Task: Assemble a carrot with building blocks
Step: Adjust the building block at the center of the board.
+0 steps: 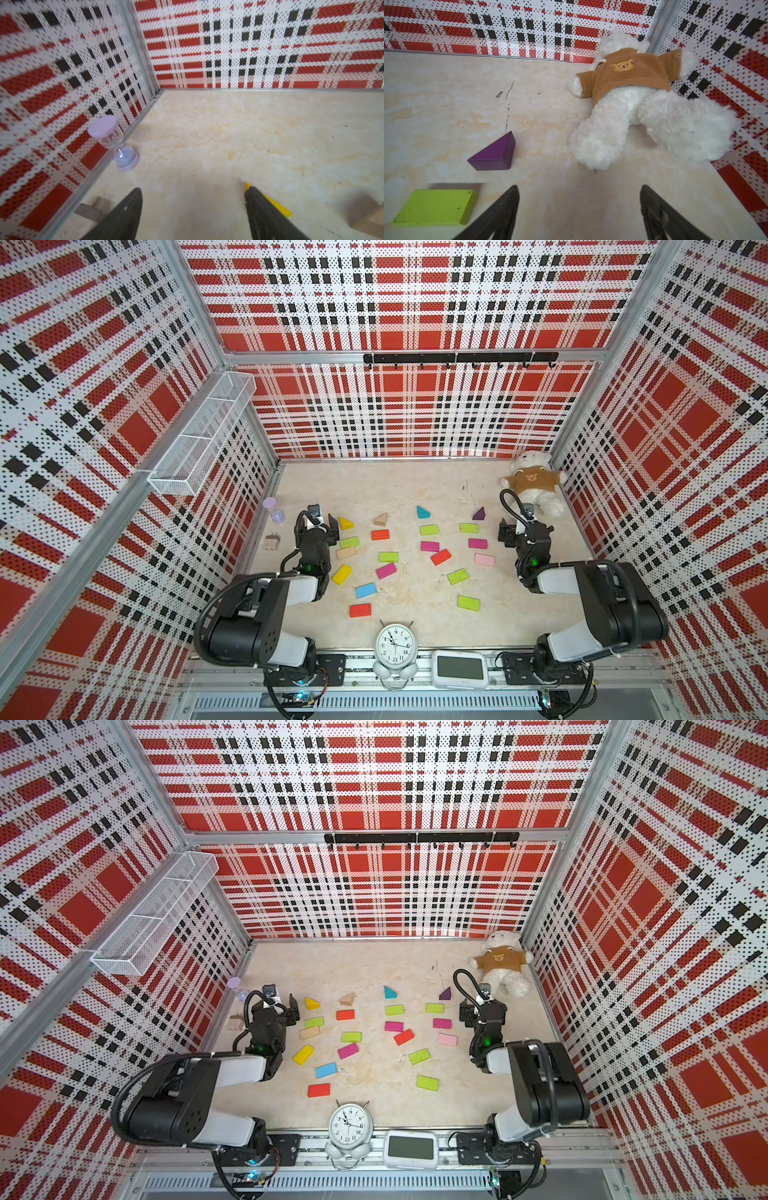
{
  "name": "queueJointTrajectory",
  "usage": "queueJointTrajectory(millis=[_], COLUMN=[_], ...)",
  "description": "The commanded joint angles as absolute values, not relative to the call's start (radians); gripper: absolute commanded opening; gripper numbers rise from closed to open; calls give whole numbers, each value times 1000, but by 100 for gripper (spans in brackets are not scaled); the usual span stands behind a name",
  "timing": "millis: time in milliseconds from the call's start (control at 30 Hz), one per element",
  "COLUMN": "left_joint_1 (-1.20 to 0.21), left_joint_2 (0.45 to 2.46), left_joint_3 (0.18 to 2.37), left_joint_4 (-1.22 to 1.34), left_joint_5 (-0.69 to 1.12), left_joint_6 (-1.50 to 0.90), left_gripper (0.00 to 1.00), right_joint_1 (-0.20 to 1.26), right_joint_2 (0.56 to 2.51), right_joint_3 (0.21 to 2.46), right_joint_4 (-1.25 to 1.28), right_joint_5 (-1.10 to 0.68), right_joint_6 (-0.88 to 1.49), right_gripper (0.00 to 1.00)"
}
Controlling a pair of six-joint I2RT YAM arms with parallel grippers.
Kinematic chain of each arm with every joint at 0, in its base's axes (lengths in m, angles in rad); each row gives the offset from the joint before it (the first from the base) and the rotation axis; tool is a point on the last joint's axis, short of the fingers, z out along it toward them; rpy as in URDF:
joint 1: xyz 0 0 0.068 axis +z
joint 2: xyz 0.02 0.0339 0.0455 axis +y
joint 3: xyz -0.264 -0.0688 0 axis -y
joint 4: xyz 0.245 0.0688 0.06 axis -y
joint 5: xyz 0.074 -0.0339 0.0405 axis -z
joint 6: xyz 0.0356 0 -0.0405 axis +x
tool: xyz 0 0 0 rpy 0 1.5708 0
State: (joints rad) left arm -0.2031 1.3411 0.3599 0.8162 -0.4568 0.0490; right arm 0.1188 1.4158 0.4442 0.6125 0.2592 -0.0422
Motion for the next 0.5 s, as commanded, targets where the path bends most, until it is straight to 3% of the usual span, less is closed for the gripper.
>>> queueJointTrajectory(millis=[0, 200, 467], left_joint_1=[-240, -251, -251], left_joint_2=[1182, 1182, 1353], left_joint_3=[490, 744, 811], left_joint_4=[442, -146, -309], left_joint_5=[-544, -427, -185], left_joint_6=[-36, -301, -424], left_gripper=[79, 78, 85], right_joint_1=[163, 338, 479], right_joint_2=[1272, 1271, 1387], right_joint_3=[647, 844, 964], right_joint_4=[190, -84, -143], right_joint_5=[307, 265, 104], right_joint_6=[73, 96, 212], right_gripper=[85, 82, 82])
